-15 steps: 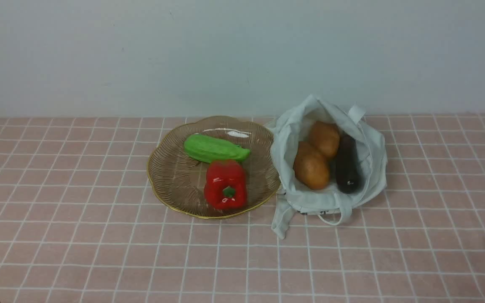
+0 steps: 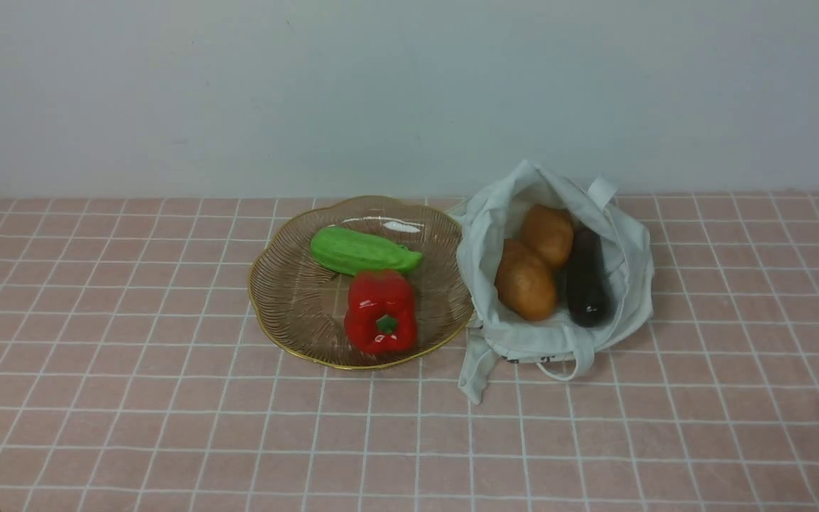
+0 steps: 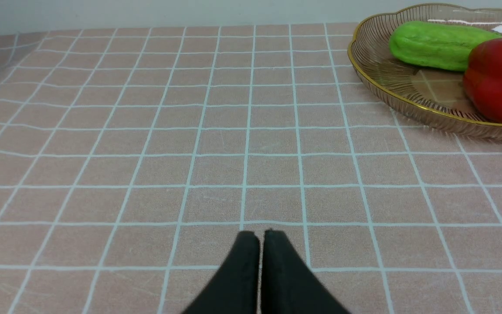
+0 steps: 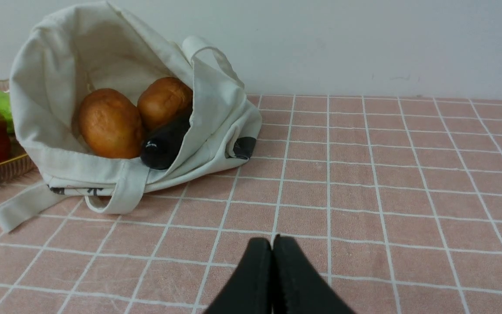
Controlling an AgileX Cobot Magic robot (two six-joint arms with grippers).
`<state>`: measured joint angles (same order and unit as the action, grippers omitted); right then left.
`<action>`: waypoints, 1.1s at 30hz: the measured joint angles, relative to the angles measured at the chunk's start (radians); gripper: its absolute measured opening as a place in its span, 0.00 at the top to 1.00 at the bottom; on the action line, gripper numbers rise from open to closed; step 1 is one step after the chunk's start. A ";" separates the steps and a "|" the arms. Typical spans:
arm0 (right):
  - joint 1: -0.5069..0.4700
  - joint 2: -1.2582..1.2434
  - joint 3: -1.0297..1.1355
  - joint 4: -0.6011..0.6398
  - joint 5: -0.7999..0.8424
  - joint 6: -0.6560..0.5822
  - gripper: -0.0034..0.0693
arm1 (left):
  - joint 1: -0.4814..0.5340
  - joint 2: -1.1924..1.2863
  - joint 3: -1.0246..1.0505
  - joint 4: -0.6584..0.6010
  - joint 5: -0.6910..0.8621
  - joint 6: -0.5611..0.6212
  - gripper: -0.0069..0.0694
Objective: Take vegetables from bag on pink coffee tablecloth place on plate.
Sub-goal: 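Reach into the bag and grasp the item inside with the right gripper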
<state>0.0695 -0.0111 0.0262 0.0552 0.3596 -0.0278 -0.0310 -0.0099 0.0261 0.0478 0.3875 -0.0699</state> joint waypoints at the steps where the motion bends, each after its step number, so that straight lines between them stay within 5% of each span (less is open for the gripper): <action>1: 0.000 0.000 0.000 0.000 0.000 0.000 0.97 | 0.000 0.000 0.000 0.000 0.000 0.000 0.92; 15: 0.000 0.000 0.000 0.022 -0.009 0.013 0.97 | 0.000 0.000 0.000 0.000 0.000 0.000 0.92; 18: 0.000 0.000 0.002 0.109 -0.050 0.055 0.97 | 0.000 0.000 0.000 0.000 0.000 0.000 0.92; 22: 0.000 0.000 0.002 0.472 -0.179 0.206 0.97 | 0.000 0.000 0.000 0.000 0.000 0.000 0.92; 25: 0.000 0.000 0.002 0.588 -0.199 0.230 0.97 | 0.000 0.000 0.000 0.000 0.000 0.000 0.92; 33: 0.003 0.000 -0.059 0.663 -0.133 0.145 0.97 | 0.000 0.000 0.000 0.000 0.000 0.000 0.92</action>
<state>0.0725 -0.0111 -0.0329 0.7180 0.2264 0.1168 -0.0310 -0.0099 0.0261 0.0478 0.3875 -0.0699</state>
